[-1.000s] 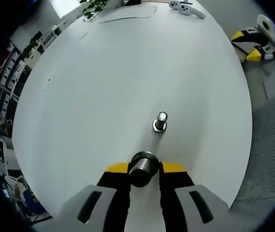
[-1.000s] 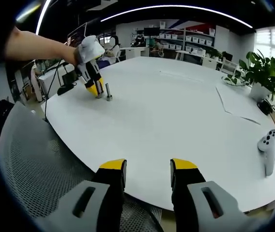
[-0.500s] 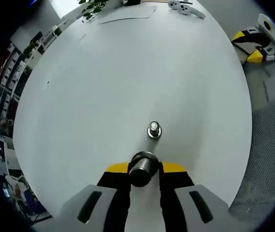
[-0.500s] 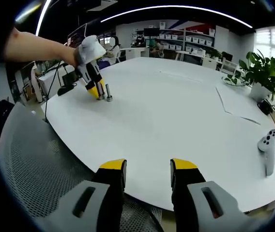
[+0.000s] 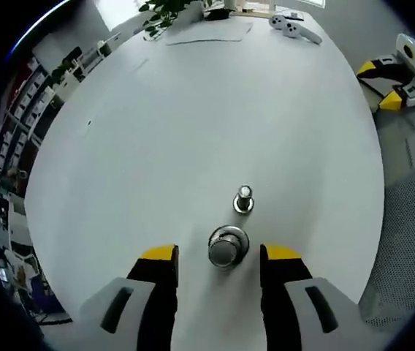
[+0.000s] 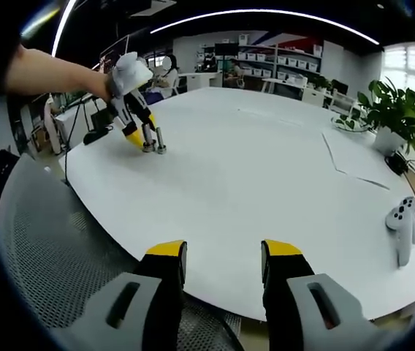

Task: Place the washer onto the threaded stud by aligning its center hole with the stud, sliding it down to the base, and recovering from edge contact or off-axis alignment until the washer reaches the visible bottom stop.

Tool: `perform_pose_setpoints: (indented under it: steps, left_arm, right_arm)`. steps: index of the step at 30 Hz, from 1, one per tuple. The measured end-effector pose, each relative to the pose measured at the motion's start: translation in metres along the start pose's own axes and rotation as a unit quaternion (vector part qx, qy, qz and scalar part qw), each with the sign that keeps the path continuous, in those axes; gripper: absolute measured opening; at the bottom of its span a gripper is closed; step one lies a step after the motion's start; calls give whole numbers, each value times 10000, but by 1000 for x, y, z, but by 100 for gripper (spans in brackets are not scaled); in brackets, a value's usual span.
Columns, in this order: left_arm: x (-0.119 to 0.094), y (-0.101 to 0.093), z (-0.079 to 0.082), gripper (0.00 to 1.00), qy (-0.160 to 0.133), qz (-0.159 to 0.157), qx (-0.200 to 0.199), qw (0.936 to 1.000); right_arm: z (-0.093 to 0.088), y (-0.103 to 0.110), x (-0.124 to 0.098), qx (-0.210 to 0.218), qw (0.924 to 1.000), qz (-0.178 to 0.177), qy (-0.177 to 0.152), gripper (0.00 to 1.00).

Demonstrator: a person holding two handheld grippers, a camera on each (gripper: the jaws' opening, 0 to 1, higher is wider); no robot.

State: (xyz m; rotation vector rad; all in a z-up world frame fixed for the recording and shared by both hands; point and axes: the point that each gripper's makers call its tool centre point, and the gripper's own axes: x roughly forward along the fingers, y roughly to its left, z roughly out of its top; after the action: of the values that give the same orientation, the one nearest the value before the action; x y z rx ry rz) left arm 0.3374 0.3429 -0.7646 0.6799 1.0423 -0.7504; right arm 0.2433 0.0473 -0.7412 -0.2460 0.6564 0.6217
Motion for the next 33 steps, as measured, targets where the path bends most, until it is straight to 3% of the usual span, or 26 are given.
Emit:
perform_pose_setpoints:
  steps: [1,4,7,9,13,19,22,25,27,28,30,31,32,33]
  left_arm:
    - [-4,1,0,43,-44,36,-45,10000]
    - [-26,2,7,43,-582,238,-481,9969]
    - [-50,0,13,44,-1110,416,-903,9888]
    - [-73,-1,13,45,-1403,735,-1024,9821]
    - [-109,-19,8,46,-2054,906,-1691,9597]
    - [-143,-38,-10,47,-2508,1283,-2172,9346]
    - [-162,-47,-17,48,-2960,1478,-2605,9070]
    - [-179,-52,-19,48,-3524,1749,-2737,8777]
    - [-179,-57,-29,47,-3487,1846,-2830,8742]
    - [-181,-58,-30,47,-3570,1890,-2854,8691]
    - [-186,-58,-33,47,-3863,1899,-3199,8440]
    - [-186,-58,-35,48,-3930,1869,-3314,8371]
    - [-188,-61,-37,48,-4094,1789,-3501,8233]
    - [-188,-60,-38,48,-4145,1783,-3518,8202]
  right_arm:
    - [0,0,0,-3,10000,1,-3,44]
    - [1,0,0,15,10000,11,-38,43]
    - [1,1,0,14,10000,41,-32,43]
    - [0,2,1,-4,10000,62,-2,43]
    - [-2,2,1,-22,10000,69,65,43]
    - [-5,1,-1,166,9998,29,74,45]
    - [-6,0,-1,224,9997,12,94,45]
    - [-7,1,-1,230,9997,46,116,45]
    - [-9,2,-1,195,9997,80,159,45]
    - [-9,3,-1,189,9996,97,164,45]
    - [-10,4,-1,173,9996,134,205,45]
    - [-11,5,-1,169,9995,141,219,45]
    - [-11,5,-1,172,9995,151,231,45]
    - [-12,6,-2,184,9994,157,245,45]
